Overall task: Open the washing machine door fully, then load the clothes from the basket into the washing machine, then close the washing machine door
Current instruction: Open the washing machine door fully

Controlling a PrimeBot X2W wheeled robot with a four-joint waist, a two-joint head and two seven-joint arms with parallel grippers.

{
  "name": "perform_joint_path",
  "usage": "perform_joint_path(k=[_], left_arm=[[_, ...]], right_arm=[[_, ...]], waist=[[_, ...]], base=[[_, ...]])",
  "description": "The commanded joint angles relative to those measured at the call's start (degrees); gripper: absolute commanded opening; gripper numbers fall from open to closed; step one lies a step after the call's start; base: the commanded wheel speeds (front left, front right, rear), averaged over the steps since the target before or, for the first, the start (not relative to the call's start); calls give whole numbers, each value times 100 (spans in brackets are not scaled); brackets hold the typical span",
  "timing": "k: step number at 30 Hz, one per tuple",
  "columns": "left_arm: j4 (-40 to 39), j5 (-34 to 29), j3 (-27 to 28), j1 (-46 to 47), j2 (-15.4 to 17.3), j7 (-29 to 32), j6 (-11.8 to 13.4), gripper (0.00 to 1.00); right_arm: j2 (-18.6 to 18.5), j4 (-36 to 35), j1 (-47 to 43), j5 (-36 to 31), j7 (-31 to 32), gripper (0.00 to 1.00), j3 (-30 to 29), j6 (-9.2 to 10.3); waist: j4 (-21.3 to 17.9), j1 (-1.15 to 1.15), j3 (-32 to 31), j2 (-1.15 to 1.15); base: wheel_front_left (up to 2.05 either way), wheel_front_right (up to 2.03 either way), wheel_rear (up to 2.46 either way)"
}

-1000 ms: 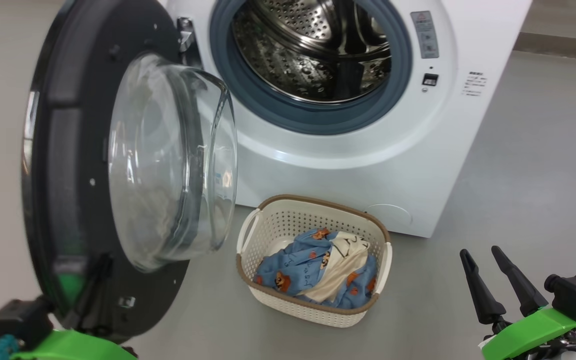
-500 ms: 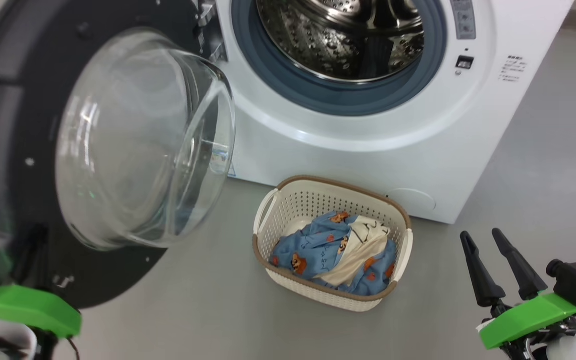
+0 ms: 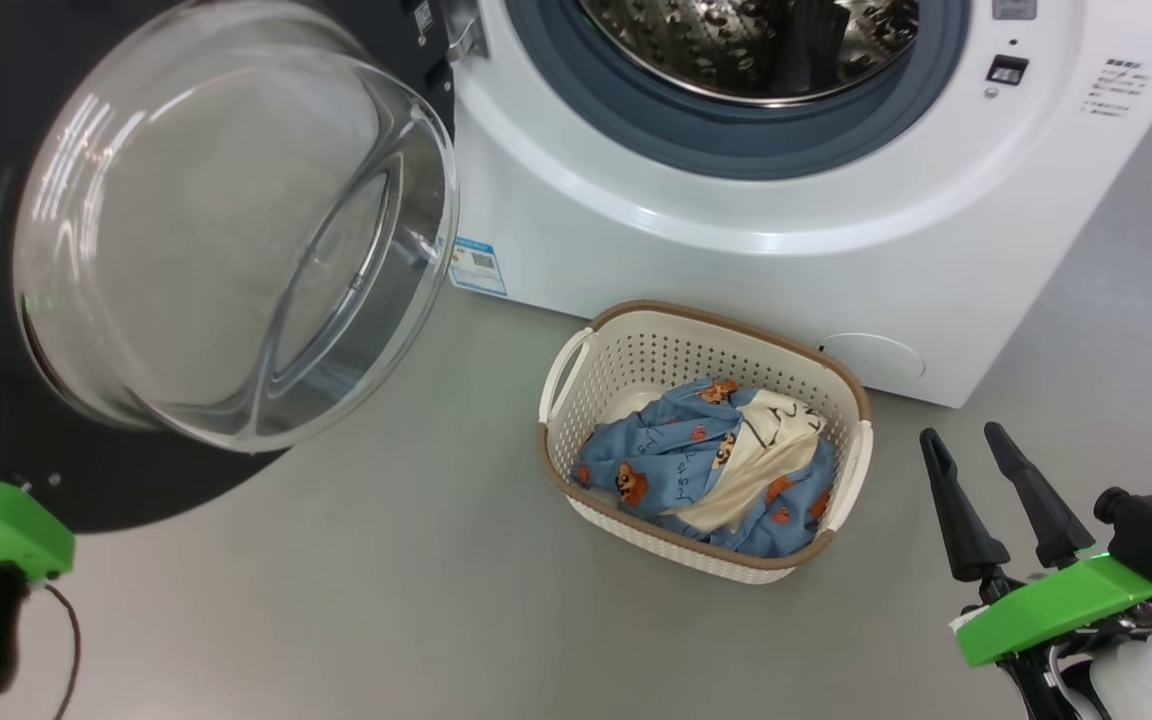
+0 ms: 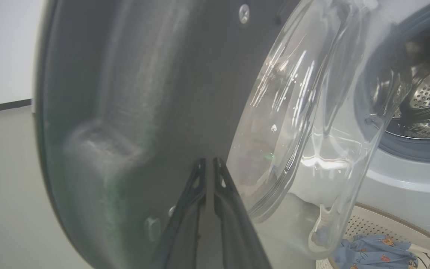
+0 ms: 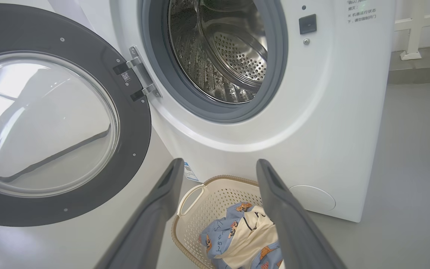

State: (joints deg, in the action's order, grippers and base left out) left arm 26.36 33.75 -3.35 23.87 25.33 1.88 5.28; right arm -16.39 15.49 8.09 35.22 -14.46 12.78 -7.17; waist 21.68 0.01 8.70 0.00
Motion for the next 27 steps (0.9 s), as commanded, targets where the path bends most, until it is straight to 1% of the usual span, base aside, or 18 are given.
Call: perform_joint_path(k=[1,7,13,16,20,25,27], left_arm=[[117,11,273,346,408,-92,1,0],[1011,-92,109,909,454,-266,-201,0],[1831,-229,-28,1369,460,-512,-261,0],[2156,-255,-76,1550,517,-595,-371,0],[2492,-323,-179,1720,551,-706,-488,0],[2723,-359,-255,1826,540,-814,-559,0],[2841,-374,-293,1879,553,-869,-629,0]], right_arm=[[-45,-117,209,-85,-54,100,96,-32],[-57,-82,266,-75,-54,100,149,-32],[-59,-39,318,-42,-54,100,262,-32],[-57,-18,318,-20,-54,100,298,-32],[-69,-8,301,10,-54,100,247,-32],[-92,-18,260,16,-54,100,183,-32],[-97,-25,240,15,-54,100,158,-32]], waist=[[66,-1,67,0],[192,-1,91,0],[180,-1,69,0],[131,-1,51,0],[81,-1,27,0],[69,-1,-13,0],[72,-1,-31,0]], base=[[0,0,0],[0,0,0],[0,0,0],[0,0,0],[0,0,0],[0,0,0],[0,0,0]])
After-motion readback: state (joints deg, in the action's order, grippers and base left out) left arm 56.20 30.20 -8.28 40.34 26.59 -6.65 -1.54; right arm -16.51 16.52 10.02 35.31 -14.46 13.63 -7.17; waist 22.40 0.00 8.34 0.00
